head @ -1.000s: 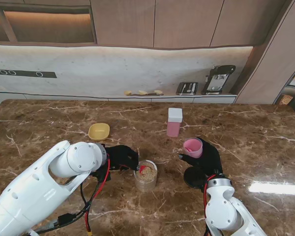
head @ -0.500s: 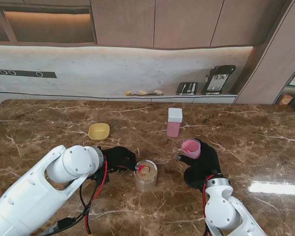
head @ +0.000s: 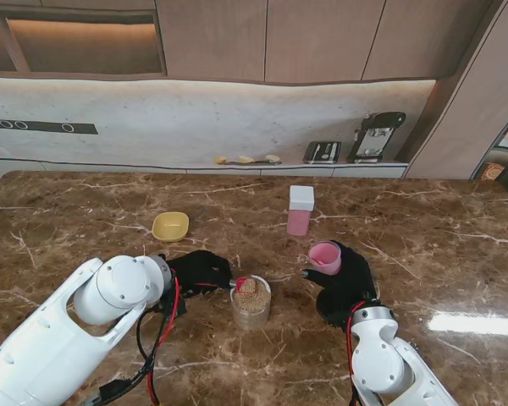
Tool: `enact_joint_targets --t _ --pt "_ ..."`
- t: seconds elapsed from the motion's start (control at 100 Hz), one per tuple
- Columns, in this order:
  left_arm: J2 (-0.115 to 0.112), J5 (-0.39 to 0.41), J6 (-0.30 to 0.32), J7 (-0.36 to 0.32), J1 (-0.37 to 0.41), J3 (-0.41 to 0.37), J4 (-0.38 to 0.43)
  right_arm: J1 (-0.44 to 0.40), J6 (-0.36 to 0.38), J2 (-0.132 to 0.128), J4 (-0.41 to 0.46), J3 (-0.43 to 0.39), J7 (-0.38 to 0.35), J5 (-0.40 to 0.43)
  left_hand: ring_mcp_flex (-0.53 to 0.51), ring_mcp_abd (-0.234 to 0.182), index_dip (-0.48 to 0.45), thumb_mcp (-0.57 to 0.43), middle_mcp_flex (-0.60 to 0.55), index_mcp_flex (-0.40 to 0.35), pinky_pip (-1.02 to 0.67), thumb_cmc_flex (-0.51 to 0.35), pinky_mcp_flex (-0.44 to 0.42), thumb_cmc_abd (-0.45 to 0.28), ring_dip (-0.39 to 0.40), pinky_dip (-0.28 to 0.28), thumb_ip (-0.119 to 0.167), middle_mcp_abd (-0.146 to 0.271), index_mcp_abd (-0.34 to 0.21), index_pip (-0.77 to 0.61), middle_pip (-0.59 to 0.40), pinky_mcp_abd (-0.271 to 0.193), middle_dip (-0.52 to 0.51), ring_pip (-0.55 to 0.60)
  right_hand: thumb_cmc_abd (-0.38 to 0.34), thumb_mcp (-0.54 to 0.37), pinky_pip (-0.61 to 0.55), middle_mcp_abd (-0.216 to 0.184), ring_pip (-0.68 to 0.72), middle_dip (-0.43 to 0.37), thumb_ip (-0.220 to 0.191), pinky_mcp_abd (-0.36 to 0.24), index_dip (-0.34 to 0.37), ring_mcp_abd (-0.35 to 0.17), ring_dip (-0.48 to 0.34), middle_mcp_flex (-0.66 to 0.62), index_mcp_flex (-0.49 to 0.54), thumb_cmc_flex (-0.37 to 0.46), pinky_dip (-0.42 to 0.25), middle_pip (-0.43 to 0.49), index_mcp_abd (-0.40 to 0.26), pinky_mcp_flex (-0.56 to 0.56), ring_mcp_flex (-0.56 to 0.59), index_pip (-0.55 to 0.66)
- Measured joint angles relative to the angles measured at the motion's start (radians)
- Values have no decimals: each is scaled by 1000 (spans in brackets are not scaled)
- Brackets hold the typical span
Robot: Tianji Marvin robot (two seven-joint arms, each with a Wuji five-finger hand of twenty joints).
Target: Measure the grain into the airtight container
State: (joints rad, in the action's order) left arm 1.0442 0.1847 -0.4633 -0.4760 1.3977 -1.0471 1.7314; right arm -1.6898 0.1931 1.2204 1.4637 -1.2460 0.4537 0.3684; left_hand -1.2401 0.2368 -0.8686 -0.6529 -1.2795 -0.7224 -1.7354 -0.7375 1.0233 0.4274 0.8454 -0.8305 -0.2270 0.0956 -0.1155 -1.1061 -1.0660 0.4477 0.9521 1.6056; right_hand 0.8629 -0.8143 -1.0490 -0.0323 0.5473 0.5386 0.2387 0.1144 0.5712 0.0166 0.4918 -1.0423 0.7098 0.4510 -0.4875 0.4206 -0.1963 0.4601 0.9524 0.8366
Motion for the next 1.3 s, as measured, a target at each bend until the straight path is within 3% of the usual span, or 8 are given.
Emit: enact_joint_targets --t 0.6,0.72,1.3 --pt "15 -98 -6 45 46 -54 70 6 20 -4 -15 7 -10 13 0 0 0 11 0 0 0 -15 0 0 0 0 0 0 14 1 0 1 0 0 0 0 0 0 0 0 0 0 0 0 0 0 0 0 0 0 0 0 0 0" --pt "22 -152 -28 60 39 -53 80 6 23 -7 -16 9 -12 28 0 0 0 11 0 0 0 -15 0 0 0 0 0 0 14 1 0 2 0 0 0 0 0 0 0 0 0 0 0 0 0 0 0 0 -9 0 0 1 0 0" --pt "58 -223 -80 103 -166 89 28 8 59 -9 -24 14 -14 35 0 0 0 11 0 0 0 -15 0 0 0 0 0 0 16 1 0 2 0 0 0 0 0 0 0 0 0 0 0 0 0 0 0 0 -10 0 0 1 0 0"
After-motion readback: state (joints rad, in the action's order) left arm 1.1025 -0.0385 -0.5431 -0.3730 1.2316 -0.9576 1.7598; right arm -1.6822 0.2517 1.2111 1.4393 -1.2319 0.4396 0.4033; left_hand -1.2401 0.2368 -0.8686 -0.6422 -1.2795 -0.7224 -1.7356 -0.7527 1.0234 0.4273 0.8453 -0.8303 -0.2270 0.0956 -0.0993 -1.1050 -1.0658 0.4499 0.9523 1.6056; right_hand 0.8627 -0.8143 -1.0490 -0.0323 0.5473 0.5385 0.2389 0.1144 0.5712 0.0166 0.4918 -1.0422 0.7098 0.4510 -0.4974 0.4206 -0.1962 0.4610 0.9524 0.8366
